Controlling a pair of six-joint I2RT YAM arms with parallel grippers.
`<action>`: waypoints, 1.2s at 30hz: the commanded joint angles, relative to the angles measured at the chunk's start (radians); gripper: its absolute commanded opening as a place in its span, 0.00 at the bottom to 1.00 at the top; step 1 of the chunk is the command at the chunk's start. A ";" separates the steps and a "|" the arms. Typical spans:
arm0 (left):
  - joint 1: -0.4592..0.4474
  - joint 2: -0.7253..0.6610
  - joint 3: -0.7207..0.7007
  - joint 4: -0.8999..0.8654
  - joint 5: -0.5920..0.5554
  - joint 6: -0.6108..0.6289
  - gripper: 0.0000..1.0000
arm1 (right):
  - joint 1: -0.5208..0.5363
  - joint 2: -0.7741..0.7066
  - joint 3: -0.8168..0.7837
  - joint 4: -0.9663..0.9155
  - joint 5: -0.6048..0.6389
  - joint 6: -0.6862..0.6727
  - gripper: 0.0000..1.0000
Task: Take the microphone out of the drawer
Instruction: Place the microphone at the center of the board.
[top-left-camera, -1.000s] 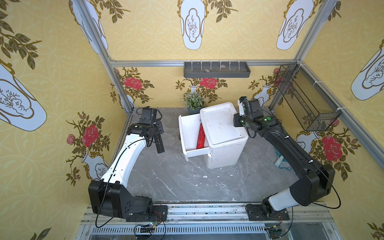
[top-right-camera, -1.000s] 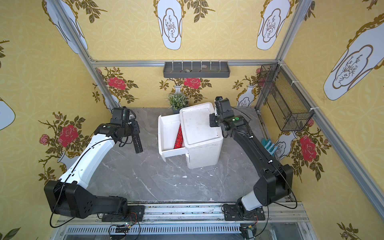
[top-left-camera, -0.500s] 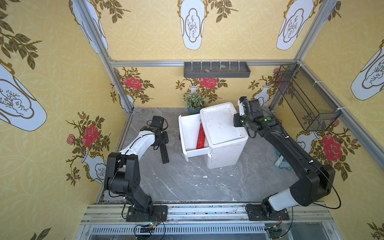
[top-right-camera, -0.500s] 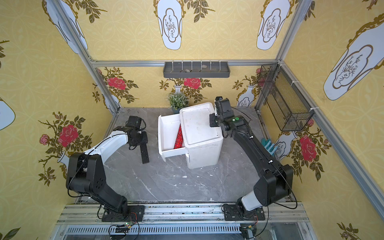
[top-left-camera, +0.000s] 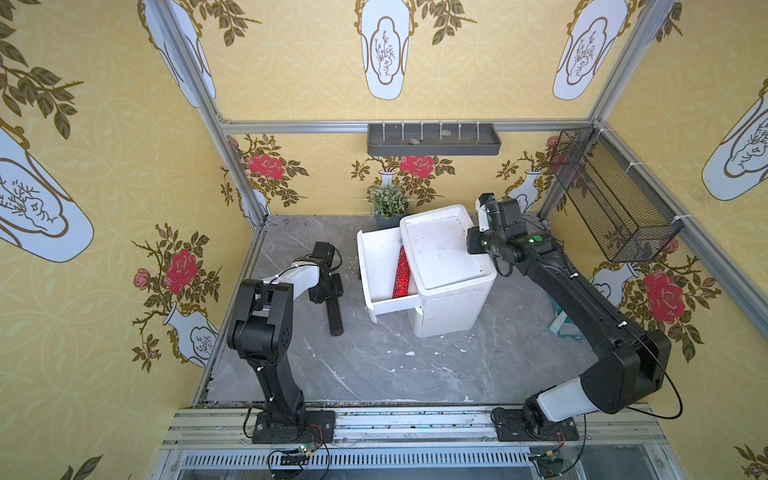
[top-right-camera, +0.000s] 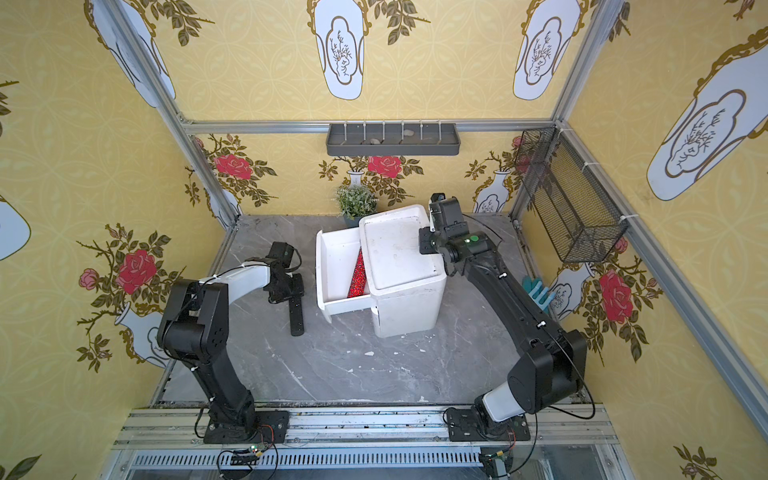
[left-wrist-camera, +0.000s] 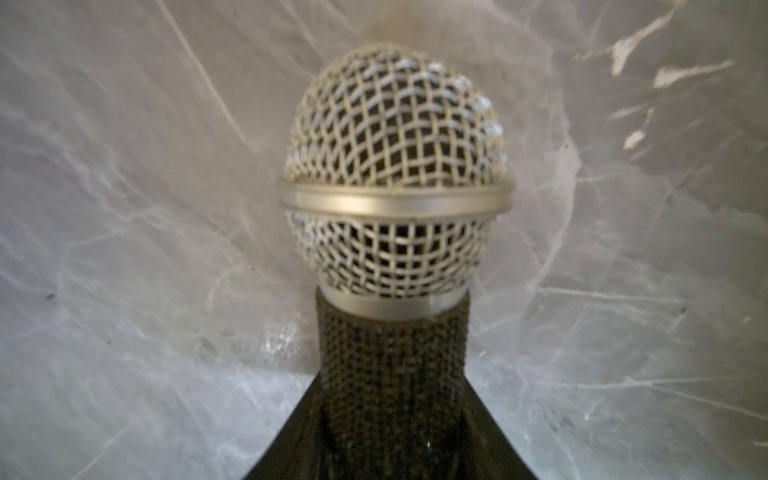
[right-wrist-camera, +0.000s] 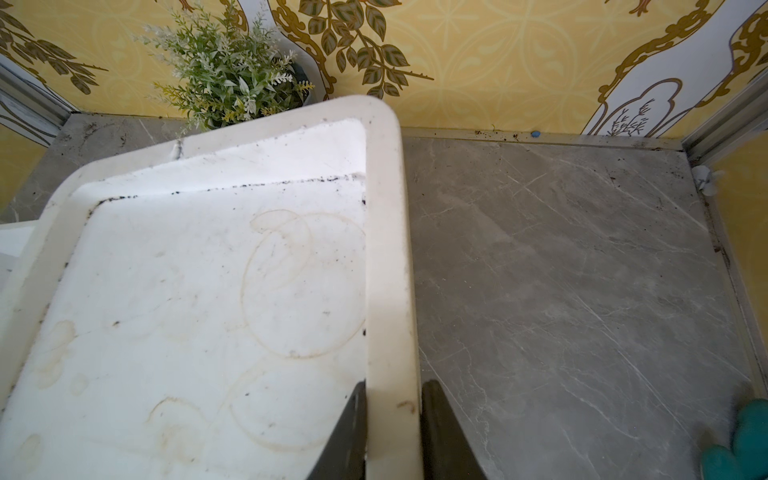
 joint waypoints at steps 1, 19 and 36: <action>0.002 0.014 -0.003 0.019 0.003 -0.010 0.39 | -0.001 0.007 -0.008 -0.034 0.016 0.008 0.25; 0.002 0.025 0.028 -0.027 -0.015 -0.017 0.80 | 0.000 0.008 -0.009 -0.030 0.014 0.012 0.27; -0.028 -0.309 0.108 -0.154 -0.017 0.039 0.81 | 0.000 0.024 0.006 -0.035 0.007 0.008 0.27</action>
